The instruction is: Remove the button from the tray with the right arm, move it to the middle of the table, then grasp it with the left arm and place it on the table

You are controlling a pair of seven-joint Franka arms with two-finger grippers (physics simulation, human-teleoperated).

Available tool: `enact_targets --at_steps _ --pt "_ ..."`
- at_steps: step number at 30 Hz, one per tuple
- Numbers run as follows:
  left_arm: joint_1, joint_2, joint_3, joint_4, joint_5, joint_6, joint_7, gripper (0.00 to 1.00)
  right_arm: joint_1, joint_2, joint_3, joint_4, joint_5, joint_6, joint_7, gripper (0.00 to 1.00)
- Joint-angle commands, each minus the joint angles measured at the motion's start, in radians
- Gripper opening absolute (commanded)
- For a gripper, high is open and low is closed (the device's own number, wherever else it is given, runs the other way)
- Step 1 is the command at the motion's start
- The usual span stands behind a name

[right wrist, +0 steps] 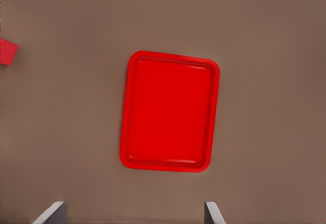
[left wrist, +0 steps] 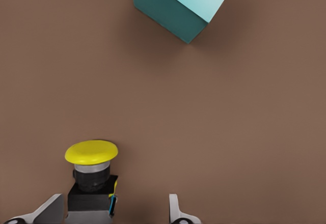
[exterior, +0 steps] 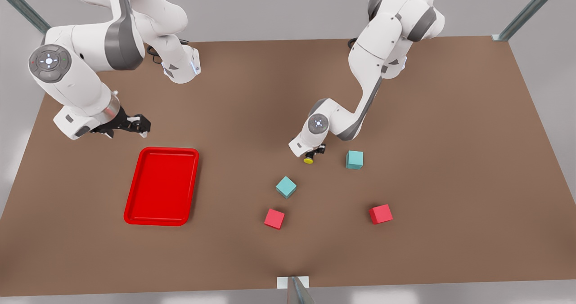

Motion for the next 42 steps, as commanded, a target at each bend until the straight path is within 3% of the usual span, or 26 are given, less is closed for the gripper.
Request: enact_targets --at_steps 1,12,15,26,42 --pt "0.000 0.004 0.000 0.000 0.003 0.005 0.026 1.00 -0.011 -0.001 0.001 0.001 0.000 -0.001 -0.159 1.00" --pt "0.017 0.032 0.000 0.000 0.003 0.007 0.050 1.00 -0.011 -0.001 0.001 0.001 0.000 -0.001 -0.158 1.00" --pt "0.017 0.032 0.000 0.000 0.003 0.007 0.050 0.84 -0.011 -0.001 0.001 0.001 0.000 -0.001 -0.159 1.00" --pt "0.022 0.032 0.000 0.000 0.003 -0.003 0.050 0.49 -0.010 -0.001 -0.001 0.001 0.000 -0.001 -0.158 1.00" --pt "0.020 -0.013 0.025 0.068 -0.003 -0.078 -0.003 0.48 -0.011 -0.001 -0.001 0.001 -0.001 -0.001 -0.159 1.00"
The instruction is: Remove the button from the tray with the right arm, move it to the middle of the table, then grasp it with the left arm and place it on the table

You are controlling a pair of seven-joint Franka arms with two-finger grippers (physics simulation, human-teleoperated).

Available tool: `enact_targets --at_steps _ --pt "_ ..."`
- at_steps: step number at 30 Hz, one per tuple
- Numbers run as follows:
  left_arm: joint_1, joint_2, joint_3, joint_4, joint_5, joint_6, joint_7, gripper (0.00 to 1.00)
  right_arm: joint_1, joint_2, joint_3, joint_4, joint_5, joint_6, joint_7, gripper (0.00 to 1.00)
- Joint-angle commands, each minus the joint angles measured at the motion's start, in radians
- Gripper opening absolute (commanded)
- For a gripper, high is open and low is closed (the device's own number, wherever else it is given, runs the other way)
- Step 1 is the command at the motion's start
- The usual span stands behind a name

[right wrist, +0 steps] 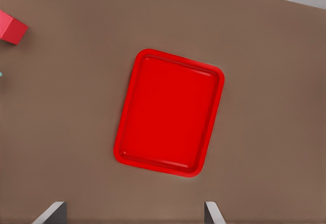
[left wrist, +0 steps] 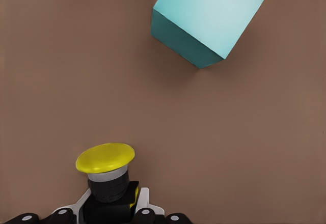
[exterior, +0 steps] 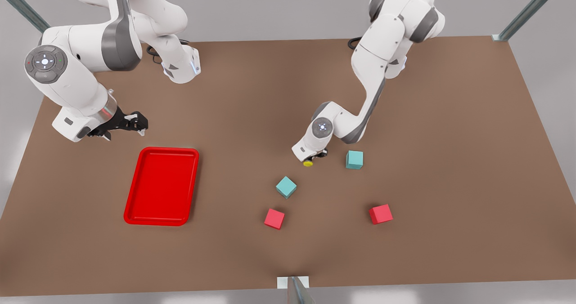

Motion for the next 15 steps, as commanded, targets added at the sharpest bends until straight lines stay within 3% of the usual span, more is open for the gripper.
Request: enact_targets --at_steps 1,4,6,9,12,15 --pt "0.000 -0.010 0.006 0.028 -0.004 -0.078 -0.051 0.48 0.000 -0.001 -0.001 0.000 -0.001 0.000 -0.016 1.00" --pt "-0.014 -0.044 0.030 0.079 0.151 -0.210 -0.376 0.48 0.000 -0.001 -0.001 0.000 -0.001 0.000 -0.016 1.00" --pt "-0.045 -0.050 0.030 0.111 0.372 -0.322 -0.916 0.48 0.000 -0.001 -0.001 0.000 -0.001 0.000 -0.016 1.00" --pt "-0.106 -0.040 0.030 0.208 0.499 -0.585 -1.556 0.48 0.000 -0.001 -0.001 0.000 -0.001 0.000 -0.016 1.00" --pt "-0.164 0.016 0.030 0.283 0.709 -0.787 -2.054 0.48 0.000 -0.001 0.001 0.000 -0.001 0.000 -0.016 1.00" --pt "-0.207 0.093 0.029 0.344 0.846 -0.855 -2.409 0.48 0.000 -0.001 -0.001 0.000 -0.001 0.000 -0.016 1.00"
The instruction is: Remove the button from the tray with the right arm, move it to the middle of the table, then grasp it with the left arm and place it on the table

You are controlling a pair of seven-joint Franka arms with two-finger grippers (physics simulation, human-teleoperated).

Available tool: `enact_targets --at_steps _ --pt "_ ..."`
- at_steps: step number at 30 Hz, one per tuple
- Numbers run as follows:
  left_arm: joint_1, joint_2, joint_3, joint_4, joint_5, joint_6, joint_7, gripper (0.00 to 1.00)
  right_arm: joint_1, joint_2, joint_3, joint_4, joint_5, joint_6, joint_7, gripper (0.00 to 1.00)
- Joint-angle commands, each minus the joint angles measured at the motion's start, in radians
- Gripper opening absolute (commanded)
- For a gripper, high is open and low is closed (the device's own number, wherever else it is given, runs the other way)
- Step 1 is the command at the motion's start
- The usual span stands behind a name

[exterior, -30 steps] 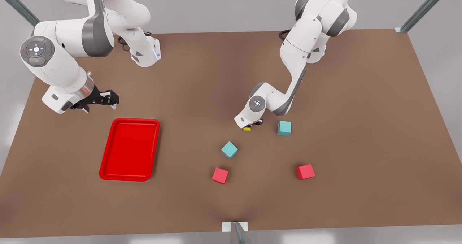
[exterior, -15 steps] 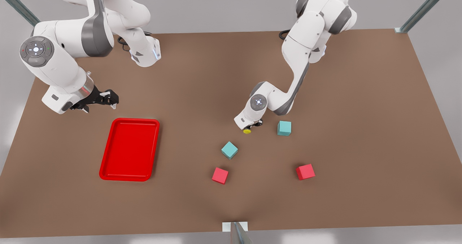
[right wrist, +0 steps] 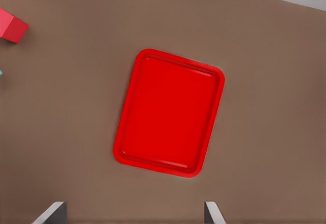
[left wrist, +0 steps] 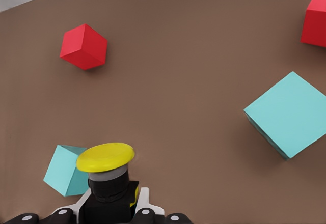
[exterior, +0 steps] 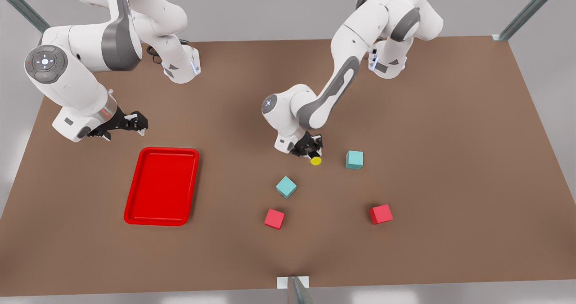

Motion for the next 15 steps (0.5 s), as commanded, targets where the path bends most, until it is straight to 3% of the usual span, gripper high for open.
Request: enact_targets --at_steps 1,7,15 --pt "-0.029 0.045 0.001 0.042 0.159 -0.255 -1.567 0.48 0.000 -0.001 0.000 0.001 0.000 0.000 -0.007 1.00" --pt "-0.064 0.166 -0.001 0.070 0.334 -0.269 -1.727 0.48 -0.008 -0.001 0.000 0.001 0.000 0.000 -0.008 1.00" --pt "-0.067 0.272 -0.005 0.080 0.399 -0.266 -1.775 0.48 -0.009 -0.001 0.001 0.001 0.004 0.000 -0.007 1.00"
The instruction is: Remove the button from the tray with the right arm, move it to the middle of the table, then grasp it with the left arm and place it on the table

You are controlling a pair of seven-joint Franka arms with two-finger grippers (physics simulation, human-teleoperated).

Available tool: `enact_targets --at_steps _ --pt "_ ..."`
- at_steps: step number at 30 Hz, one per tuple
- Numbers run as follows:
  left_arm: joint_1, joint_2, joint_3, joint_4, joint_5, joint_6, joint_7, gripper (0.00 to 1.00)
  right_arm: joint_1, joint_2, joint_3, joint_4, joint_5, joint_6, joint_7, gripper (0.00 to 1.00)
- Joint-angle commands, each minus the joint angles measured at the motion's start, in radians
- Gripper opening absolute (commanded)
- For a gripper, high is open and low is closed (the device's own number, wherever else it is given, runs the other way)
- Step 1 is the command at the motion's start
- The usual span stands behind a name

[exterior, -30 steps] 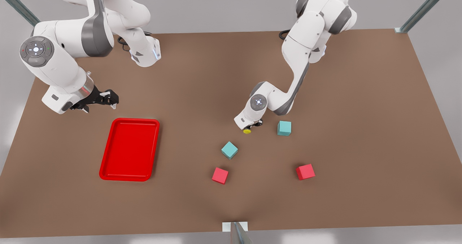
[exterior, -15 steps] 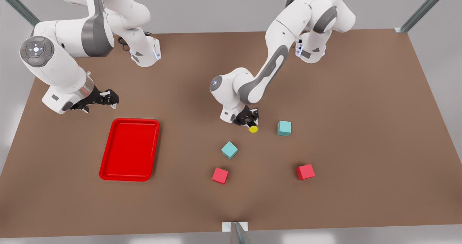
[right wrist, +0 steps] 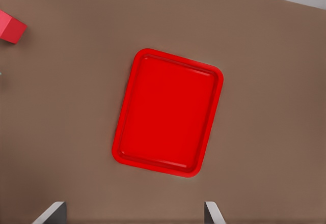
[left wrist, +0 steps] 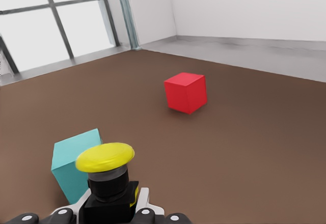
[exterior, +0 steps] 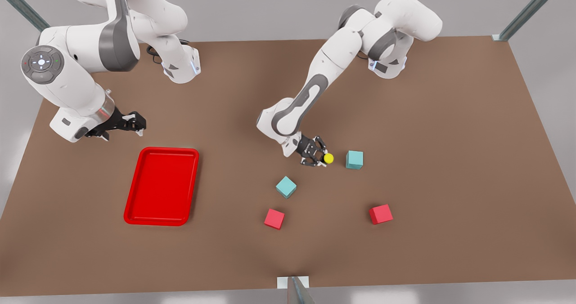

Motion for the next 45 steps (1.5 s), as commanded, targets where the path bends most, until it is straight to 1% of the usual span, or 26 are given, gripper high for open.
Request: enact_targets --at_steps 1,5,6,7,16,21,23,25,26,28,29,30,31,32,33,34,36,38,40,42,45 --pt "0.000 0.025 0.000 0.001 0.061 -0.020 -0.795 0.48 0.002 -0.001 0.000 0.000 0.001 0.000 -0.003 1.00" --pt "0.000 0.042 0.000 -0.013 0.116 -0.026 -0.792 0.49 0.004 -0.001 0.000 0.000 0.001 0.000 -0.003 1.00" --pt "0.000 0.042 0.000 -0.013 0.116 -0.027 -0.785 0.53 0.004 -0.001 0.000 0.000 0.001 0.000 -0.003 1.00" --pt "0.000 0.046 0.000 -0.013 0.116 -0.029 -0.762 1.00 0.004 -0.001 0.000 0.000 0.001 0.000 -0.003 1.00" --pt "-0.001 0.051 0.000 -0.013 0.128 -0.047 -0.752 1.00 0.004 0.001 0.000 0.000 0.001 0.001 -0.003 1.00" --pt "-0.003 0.025 0.002 -0.013 0.165 -0.119 -0.596 1.00 0.004 0.001 0.000 0.000 0.001 0.001 -0.003 1.00" --pt "0.000 -0.010 0.002 -0.013 0.165 -0.119 -0.510 1.00 0.004 0.001 0.000 0.000 0.001 0.001 -0.003 1.00" --pt "0.011 -0.069 0.005 -0.016 0.162 -0.118 -0.312 1.00 0.005 0.001 0.000 0.000 0.001 0.001 -0.003 1.00" --pt "0.026 -0.115 0.005 -0.021 0.139 -0.116 -0.118 1.00 0.005 0.001 0.000 0.000 0.002 0.001 -0.003 1.00" --pt "0.060 -0.248 0.009 -0.016 -0.143 -0.125 0.624 1.00 0.008 0.001 0.000 0.000 0.001 0.001 0.005 1.00" --pt "0.129 -0.283 0.009 0.045 -0.373 -0.129 0.967 1.00 0.007 0.002 0.000 0.000 0.001 0.001 0.002 1.00" --pt "0.219 -0.285 0.011 0.096 -0.563 -0.132 1.307 1.00 0.007 0.002 0.000 0.000 0.001 0.000 0.002 1.00" --pt "0.348 -0.291 0.011 0.173 -0.754 -0.154 1.629 1.00 0.007 0.002 0.001 0.000 0.001 0.001 0.002 1.00" --pt "0.451 -0.291 0.009 0.211 -0.842 -0.214 1.804 1.00 0.008 0.002 0.000 0.000 0.002 0.001 0.005 1.00" --pt "0.569 -0.291 0.008 0.271 -0.887 -0.277 2.045 1.00 0.007 0.002 0.001 0.000 0.001 0.001 0.005 1.00" --pt "0.666 -0.328 0.005 0.298 -0.906 -0.305 2.252 1.00 0.007 0.002 0.001 0.000 0.001 0.001 0.006 1.00" --pt "0.732 -0.529 0.009 0.285 -0.906 -0.310 2.443 1.00 0.008 0.002 0.001 0.000 0.002 0.001 0.006 1.00" --pt "0.747 -0.734 0.008 0.167 -0.907 -0.308 2.471 1.00 0.007 0.002 0.001 0.000 0.002 0.001 0.002 1.00" --pt "0.747 -0.872 0.009 0.036 -0.907 -0.261 2.500 1.00 0.004 0.002 0.001 0.000 0.001 0.001 -0.003 1.00" --pt "0.747 -0.967 0.009 -0.083 -0.907 -0.191 2.526 1.00 0.007 0.002 0.001 0.000 0.001 0.001 -0.003 1.00" --pt "0.746 -0.983 0.009 -0.113 -0.907 -0.173 2.602 1.00 0.005 0.002 0.001 0.000 0.001 0.001 -0.004 1.00"
